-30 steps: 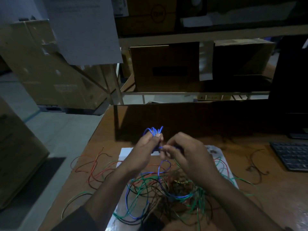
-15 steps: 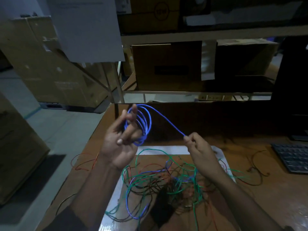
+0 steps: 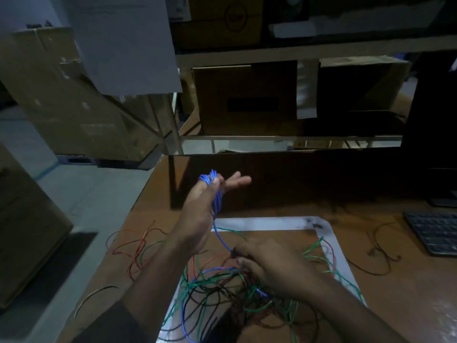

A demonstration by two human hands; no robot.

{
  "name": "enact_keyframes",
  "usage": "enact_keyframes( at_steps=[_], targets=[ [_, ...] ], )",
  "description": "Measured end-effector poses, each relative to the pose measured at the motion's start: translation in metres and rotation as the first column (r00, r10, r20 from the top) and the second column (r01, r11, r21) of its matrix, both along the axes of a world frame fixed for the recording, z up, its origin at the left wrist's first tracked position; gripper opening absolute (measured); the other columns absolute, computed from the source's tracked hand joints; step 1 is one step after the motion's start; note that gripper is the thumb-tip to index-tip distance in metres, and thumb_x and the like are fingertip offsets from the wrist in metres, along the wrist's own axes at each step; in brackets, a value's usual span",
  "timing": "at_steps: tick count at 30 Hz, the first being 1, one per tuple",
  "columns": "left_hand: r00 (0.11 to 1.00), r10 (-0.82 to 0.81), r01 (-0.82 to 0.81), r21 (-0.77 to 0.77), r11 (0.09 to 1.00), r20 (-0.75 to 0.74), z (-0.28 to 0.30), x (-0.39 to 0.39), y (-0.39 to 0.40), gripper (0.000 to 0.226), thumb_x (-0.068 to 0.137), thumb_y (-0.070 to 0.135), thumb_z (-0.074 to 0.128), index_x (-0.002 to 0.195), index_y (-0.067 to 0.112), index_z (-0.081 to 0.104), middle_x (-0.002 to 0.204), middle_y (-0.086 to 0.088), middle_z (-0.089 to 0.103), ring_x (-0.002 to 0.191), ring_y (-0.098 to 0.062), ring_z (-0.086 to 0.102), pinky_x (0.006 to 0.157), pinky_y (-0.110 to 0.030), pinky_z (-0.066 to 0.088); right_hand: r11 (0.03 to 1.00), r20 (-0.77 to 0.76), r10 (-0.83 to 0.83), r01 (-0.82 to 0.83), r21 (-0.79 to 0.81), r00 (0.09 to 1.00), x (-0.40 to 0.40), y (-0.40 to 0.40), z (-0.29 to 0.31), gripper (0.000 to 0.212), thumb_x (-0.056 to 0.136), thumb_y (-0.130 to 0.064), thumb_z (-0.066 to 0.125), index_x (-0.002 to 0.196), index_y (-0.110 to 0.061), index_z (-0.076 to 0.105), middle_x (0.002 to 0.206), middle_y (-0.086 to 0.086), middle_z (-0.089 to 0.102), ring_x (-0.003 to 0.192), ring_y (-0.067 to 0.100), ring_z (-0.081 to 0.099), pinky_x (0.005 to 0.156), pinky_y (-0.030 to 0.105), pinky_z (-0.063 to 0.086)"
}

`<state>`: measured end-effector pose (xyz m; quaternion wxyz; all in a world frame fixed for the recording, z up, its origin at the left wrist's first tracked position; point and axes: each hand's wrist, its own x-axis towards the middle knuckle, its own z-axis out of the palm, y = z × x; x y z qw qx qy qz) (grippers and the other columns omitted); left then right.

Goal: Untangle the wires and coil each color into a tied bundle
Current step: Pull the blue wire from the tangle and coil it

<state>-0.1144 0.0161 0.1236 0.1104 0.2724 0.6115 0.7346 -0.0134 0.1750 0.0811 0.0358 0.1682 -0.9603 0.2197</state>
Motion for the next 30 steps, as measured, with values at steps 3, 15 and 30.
enact_keyframes(
  at_steps=[3, 15, 30],
  targets=[
    [0.999, 0.013, -0.023, -0.226, 0.974, -0.046, -0.010, 0.008, 0.004, 0.037, 0.113, 0.017, 0.030, 0.112, -0.009, 0.056, 0.106, -0.005, 0.079, 0.124, -0.011, 0.065, 0.103, -0.019, 0.042, 0.985, -0.143, -0.093, 0.070, -0.159, 0.985, 0.002, 0.006, 0.015, 0.013, 0.096, -0.045, 0.054, 0.101, -0.034, 0.060, 0.090, -0.013, 0.059, 0.092, 0.013, 0.061, 0.077, 0.039, 0.050],
    [0.941, -0.220, 0.260, -0.135, 0.956, 0.256, -0.010, 0.024, -0.001, 0.032, 0.111, 0.030, 0.040, 0.094, 0.011, 0.061, 0.059, 0.008, 0.026, 0.047, -0.005, 0.020, 0.051, -0.029, 0.016, 0.749, -0.169, -0.403, 0.218, -0.626, 0.899, -0.013, 0.031, 0.052, 0.042, 0.067, -0.035, 0.093, 0.083, -0.021, 0.057, 0.068, -0.002, 0.060, 0.061, 0.009, 0.055, 0.054, 0.027, 0.043],
    [0.658, -0.654, 0.243, 0.716, 0.654, 0.374, 0.019, 0.011, -0.018, 0.028, 0.114, 0.031, 0.029, 0.105, 0.014, 0.049, 0.062, 0.008, 0.027, 0.048, -0.006, 0.024, 0.048, -0.023, 0.023, 0.687, 0.214, -0.094, 0.219, -0.693, 0.972, -0.013, 0.043, -0.001, 0.042, 0.103, -0.046, 0.049, 0.078, -0.012, 0.044, 0.059, 0.002, 0.039, 0.049, 0.014, 0.046, 0.051, 0.032, 0.050]
  ],
)
